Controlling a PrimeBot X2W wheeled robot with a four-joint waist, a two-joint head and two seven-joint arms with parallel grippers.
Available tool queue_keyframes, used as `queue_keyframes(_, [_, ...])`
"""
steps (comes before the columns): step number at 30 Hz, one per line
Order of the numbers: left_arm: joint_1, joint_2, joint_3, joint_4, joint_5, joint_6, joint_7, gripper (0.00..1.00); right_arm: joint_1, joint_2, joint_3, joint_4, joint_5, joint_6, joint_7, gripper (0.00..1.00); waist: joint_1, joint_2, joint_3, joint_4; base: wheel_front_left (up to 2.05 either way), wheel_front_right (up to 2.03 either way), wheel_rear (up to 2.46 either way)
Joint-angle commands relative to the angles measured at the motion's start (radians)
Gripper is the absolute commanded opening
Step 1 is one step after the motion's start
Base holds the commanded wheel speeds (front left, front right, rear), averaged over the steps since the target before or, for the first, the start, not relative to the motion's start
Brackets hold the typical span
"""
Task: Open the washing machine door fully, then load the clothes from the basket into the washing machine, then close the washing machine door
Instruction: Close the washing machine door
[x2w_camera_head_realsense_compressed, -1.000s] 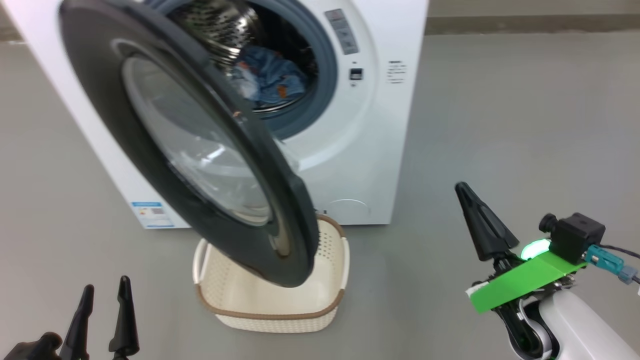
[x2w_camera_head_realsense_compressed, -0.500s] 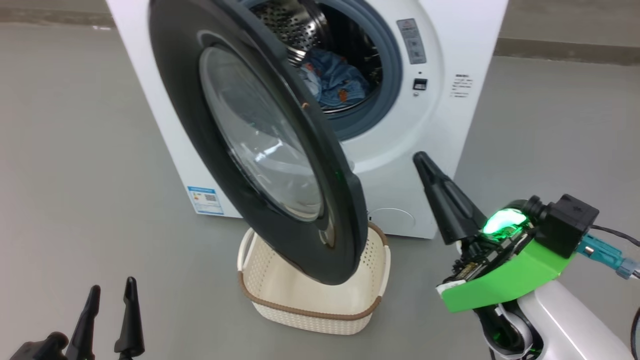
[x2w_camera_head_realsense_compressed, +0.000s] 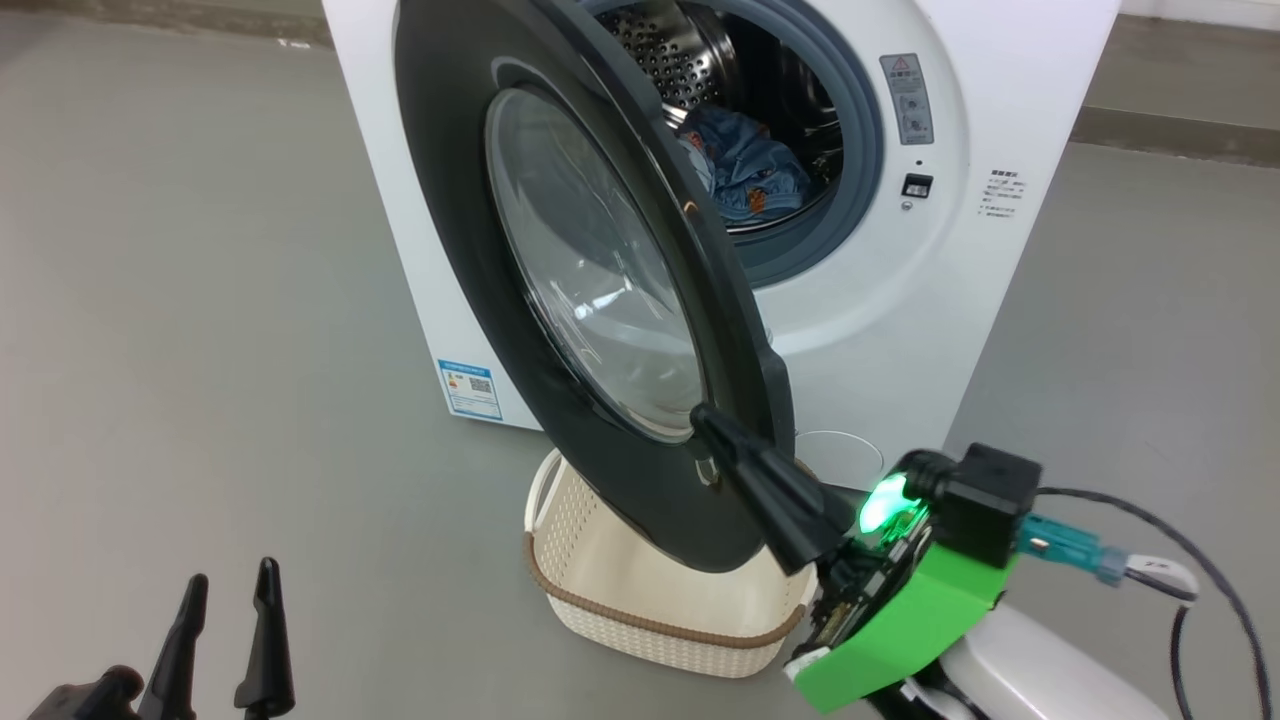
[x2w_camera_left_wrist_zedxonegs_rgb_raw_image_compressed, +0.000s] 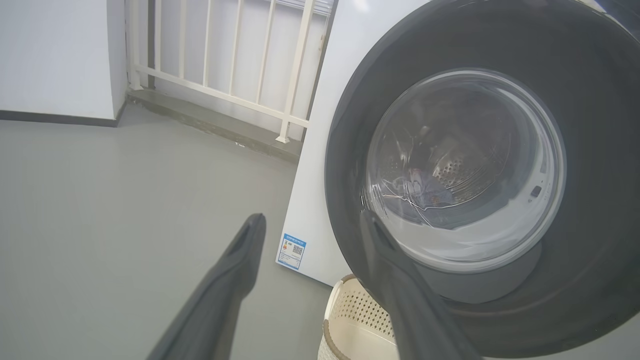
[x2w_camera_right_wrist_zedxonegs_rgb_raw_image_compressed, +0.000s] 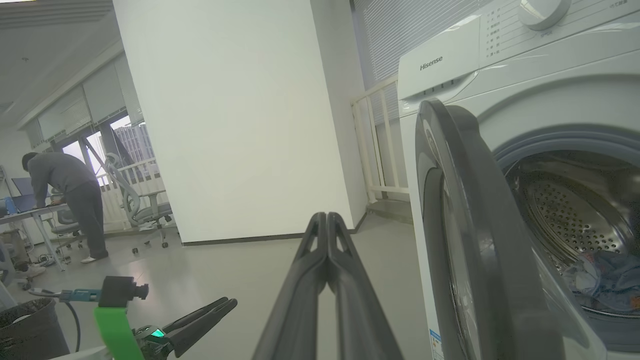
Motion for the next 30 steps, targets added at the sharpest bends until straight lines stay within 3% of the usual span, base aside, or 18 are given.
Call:
queue_keyframes(1, [-0.024,0.018,0.030,-0.016,-0.013,-0.002,-0.010,1.00,-0.017,0.004,0.030,0.012,0.029,0.007,-0.008,0.00,0.0000,0.0000,0.000,0.007,0.00,0.00,0.00])
queue_keyframes(10, [-0.023,0.009,0.024,-0.020,-0.016,-0.002,-0.010,1.00,-0.065,-0.004,0.173,0.200,0.083,0.007,-0.008,0.00,0.0000,0.0000,0.008,0.021,0.00,0.00,0.00])
queue_keyframes(30, [-0.050,0.001,-0.006,-0.016,-0.034,-0.002,-0.010,1.00,-0.159,-0.018,0.257,0.418,0.129,0.007,-0.008,0.00,0.0000,0.0000,0.067,0.054,0.00,0.00,0.00])
